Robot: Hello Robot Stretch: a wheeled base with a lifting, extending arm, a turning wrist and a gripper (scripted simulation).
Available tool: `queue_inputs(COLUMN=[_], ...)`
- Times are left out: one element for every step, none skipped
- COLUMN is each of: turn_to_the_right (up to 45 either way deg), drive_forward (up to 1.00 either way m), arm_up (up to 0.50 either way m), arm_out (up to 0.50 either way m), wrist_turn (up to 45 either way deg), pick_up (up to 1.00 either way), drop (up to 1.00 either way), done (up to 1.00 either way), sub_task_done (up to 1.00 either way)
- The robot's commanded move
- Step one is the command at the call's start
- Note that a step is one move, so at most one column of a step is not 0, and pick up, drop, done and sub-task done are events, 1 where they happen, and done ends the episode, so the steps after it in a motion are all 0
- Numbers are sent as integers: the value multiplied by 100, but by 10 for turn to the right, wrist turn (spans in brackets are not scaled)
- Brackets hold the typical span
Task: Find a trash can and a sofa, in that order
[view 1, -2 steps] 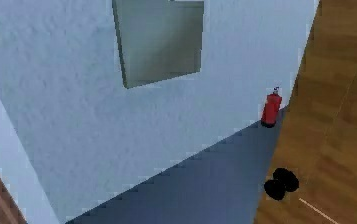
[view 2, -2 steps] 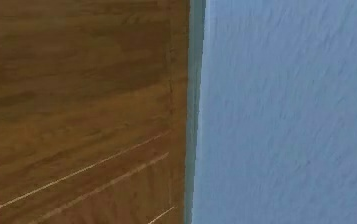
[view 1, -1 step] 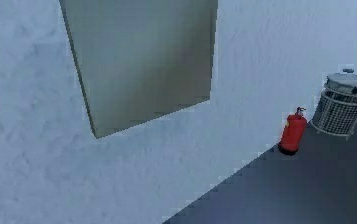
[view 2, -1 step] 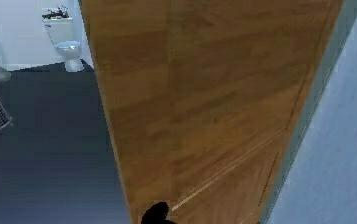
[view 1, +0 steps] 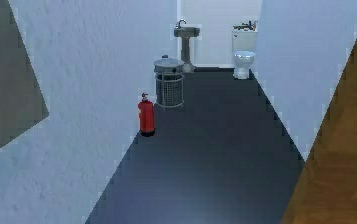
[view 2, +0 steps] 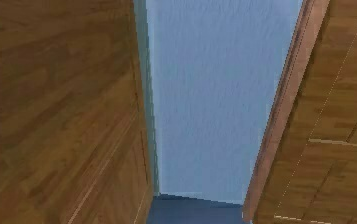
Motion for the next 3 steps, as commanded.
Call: queue_inputs(turn_to_the_right=[30,-450,-360], drive_forward=[0,0,0], arm_up=[0,0,0], arm_out=[0,0,0], wrist_turn=[0,0,0], pick_up=[0,0,0], drop=[0,0,0], done=[0,0,0], sub_task_done=[0,0,0])
